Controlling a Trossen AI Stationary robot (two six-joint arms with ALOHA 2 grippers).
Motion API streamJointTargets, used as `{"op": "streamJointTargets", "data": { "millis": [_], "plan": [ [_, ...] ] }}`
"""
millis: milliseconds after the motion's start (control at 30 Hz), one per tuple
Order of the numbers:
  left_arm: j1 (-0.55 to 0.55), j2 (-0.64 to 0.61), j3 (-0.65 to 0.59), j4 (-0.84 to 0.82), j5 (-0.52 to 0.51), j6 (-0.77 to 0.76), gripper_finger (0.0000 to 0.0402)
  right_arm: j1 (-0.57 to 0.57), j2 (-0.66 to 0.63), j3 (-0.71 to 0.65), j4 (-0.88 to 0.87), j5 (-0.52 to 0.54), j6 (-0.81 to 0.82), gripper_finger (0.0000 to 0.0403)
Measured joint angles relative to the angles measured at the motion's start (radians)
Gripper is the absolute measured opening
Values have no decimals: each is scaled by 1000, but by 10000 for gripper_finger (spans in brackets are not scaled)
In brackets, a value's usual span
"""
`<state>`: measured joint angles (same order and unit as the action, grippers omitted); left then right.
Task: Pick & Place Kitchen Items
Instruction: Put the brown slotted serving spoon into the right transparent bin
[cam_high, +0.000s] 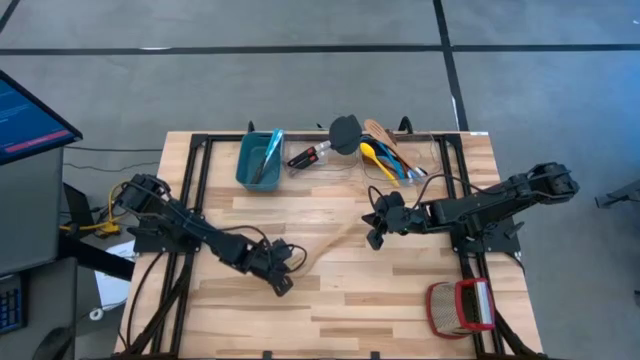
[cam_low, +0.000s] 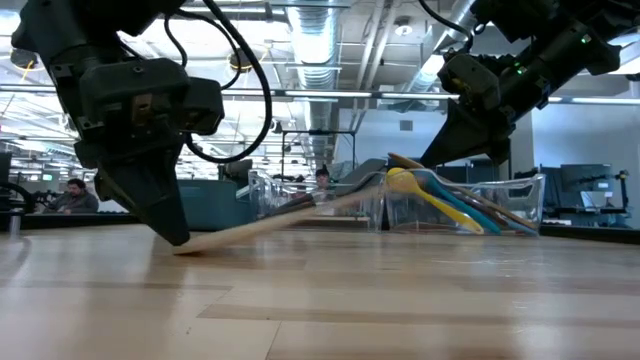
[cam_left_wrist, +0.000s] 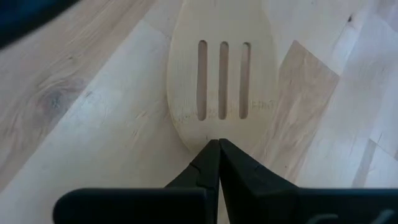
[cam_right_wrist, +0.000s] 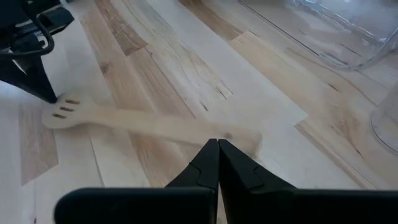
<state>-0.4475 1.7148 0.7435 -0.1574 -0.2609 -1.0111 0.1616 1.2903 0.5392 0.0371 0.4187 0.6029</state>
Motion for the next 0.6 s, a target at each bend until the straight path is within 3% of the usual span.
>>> {"op": "streamJointTargets", "data": {
  "millis": [167, 367, 600],
  "plan": [
    [3, -3, -2, -1, -5, 2, 1, -12, 0, 17, 2, -70, -1, 0],
    [3, -3, -3, 0, -5, 3, 1, -69, 0, 90, -50, -338, -111, 0],
    [1, -3, -4, 2, -2, 4, 1, -79, 17, 290, -328, -347, -315, 0]
  ]
}}
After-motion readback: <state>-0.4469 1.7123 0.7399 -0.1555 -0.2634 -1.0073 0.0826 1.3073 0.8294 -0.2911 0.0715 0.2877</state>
